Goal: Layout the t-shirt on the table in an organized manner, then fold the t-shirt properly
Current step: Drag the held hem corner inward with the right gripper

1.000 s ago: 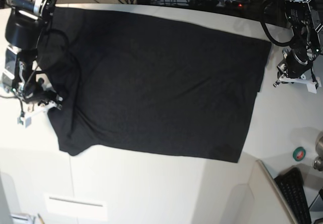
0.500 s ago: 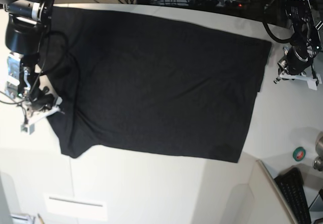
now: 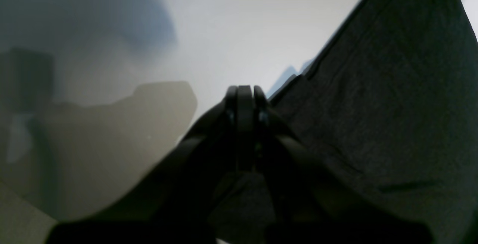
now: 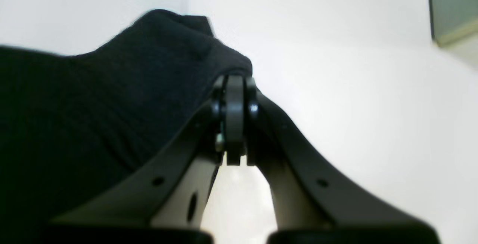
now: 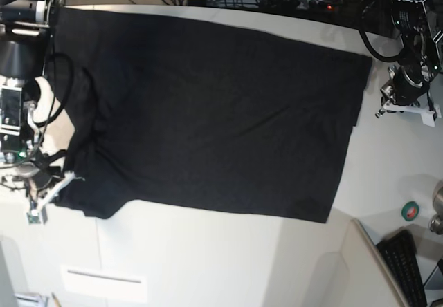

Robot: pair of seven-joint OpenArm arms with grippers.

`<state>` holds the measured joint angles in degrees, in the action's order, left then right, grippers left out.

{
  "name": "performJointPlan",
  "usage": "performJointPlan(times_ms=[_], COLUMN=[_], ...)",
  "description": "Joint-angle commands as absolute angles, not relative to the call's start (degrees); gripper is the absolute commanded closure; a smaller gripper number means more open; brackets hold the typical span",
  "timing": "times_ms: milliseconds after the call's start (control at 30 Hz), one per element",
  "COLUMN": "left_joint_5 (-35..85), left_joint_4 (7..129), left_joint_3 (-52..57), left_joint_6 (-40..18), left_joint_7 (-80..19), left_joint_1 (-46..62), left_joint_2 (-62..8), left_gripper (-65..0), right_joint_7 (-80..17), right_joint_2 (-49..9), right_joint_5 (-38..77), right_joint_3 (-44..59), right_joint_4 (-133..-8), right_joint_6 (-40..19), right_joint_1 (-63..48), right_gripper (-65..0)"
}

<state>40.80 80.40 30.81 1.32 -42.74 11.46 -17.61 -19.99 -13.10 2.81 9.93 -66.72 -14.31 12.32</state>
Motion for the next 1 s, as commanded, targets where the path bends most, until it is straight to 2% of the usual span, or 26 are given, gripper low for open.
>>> performJointPlan(times_ms=[0,233,433,600,700,733,867,967], left_joint_5=[41.19,41.19,41.19,41.10,41.10,41.10,41.10,41.10], left_joint_4=[81.45,81.19,81.10,81.01,81.01,81.01,81.01,81.01], left_joint_3=[31.08,30.90,30.81,30.81,30.99,31.16,31.16,31.16], left_joint_6=[1.10,1.10,1.10,1.10,1.10,1.10,1.10,1.10], left_joint_7=[-41.80,-41.80,-41.80,-41.71,-41.63,-41.63,-41.63,-41.63], left_joint_1=[11.03,9.89,9.89,9.80,9.80,9.80,9.80,9.80], left_joint_2=[-18.68,-18.68,-18.68,-18.68,-18.68,-18.68,-18.68,-18.68], left_gripper=[0.0,0.0,0.0,0.0,0.0,0.0,0.0,0.0], right_joint_7=[-18.51,-18.51,-18.59,-22.11,-28.53,-29.23,-29.41,-31.25], right_joint_2=[-13.58,-13.14,-12.62,-10.68,-10.68,-10.68,-8.84,-5.85], right_joint_5=[3.47,3.47,3.38,3.38,3.38,3.38,3.56,3.38], right_joint_3=[8.75,-0.66,-7.78,-8.04,-8.04,-7.60,1.54,7.96], right_joint_4=[-70.11,-81.10,-81.71,-82.33,-85.93,-87.25,-88.92,-83.30], right_joint_6=[-14.55,-14.55,-14.20,-14.20,-14.20,-14.20,-14.11,-14.46], right_joint_1=[12.35,4.18,0.66,-0.57,-0.13,-0.13,1.71,6.11], right_gripper=[0.0,0.0,0.0,0.0,-21.5,-24.3,-24.9,-24.9])
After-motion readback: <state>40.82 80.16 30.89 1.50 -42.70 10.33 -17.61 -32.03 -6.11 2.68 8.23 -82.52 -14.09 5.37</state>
